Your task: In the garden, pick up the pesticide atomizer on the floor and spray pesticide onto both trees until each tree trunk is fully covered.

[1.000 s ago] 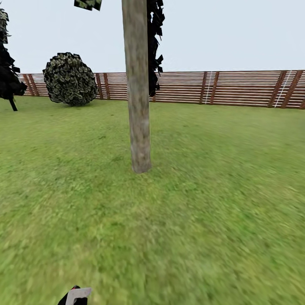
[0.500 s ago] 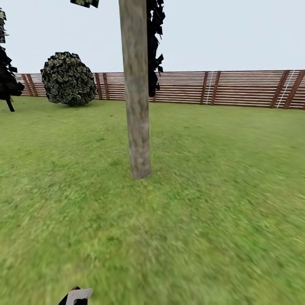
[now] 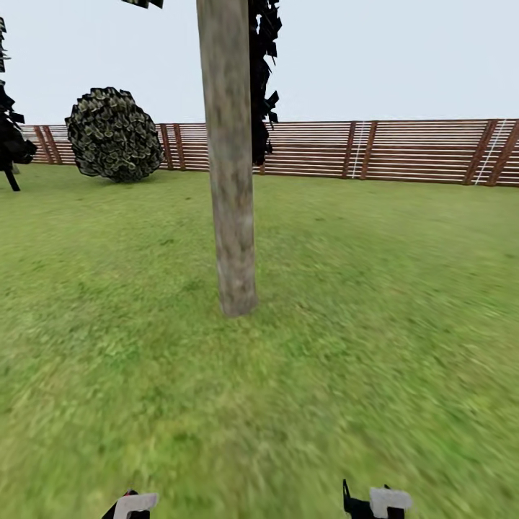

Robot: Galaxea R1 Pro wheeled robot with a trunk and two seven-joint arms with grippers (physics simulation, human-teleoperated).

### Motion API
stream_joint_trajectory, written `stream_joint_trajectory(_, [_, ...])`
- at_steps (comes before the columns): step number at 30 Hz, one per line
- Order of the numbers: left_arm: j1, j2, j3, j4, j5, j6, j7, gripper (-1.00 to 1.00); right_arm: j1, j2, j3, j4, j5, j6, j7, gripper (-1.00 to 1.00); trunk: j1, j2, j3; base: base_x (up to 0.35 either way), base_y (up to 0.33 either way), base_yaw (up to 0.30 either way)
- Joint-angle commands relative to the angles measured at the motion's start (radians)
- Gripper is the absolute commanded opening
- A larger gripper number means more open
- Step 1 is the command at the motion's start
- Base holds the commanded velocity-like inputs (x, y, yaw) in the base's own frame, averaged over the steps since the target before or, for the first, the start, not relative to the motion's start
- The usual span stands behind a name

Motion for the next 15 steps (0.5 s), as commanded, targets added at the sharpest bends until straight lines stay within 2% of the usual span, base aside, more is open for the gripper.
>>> stream_joint_trajectory(1, [0.0, 0.0, 0.0, 0.0, 0.0, 0.0, 0.0, -1.0, 0.0, -0.001, 0.008, 0.038, 0.002, -0.001, 0.003, 1.0, 0.0, 0.0, 0.0, 0.339, 0.0, 0.0])
stream_joint_trajectory(3, [0.0, 0.0, 0.0, 0.001, 0.0, 0.0, 0.001, -1.0, 0.0, -0.001, 0.037, 0.075, 0.002, -0.001, 0.006, 1.0, 0.0, 0.0, 0.0, 0.339, 0.0, 0.0])
stream_joint_trajectory(5, [0.0, 0.0, 0.001, 0.001, 0.0, 0.0, 0.001, -1.0, 0.0, -0.002, 0.048, 0.08, 0.002, -0.001, 0.006, 1.0, 0.0, 0.0, 0.0, 0.339, 0.0, 0.0])
stream_joint_trajectory(15, [0.0, 0.001, 0.002, 0.002, 0.001, 0.0, 0.001, -1.0, 0.001, -0.01, 0.056, 0.08, 0.003, -0.001, 0.005, 1.0, 0.0, 0.0, 0.0, 0.339, 0.0, 0.0])
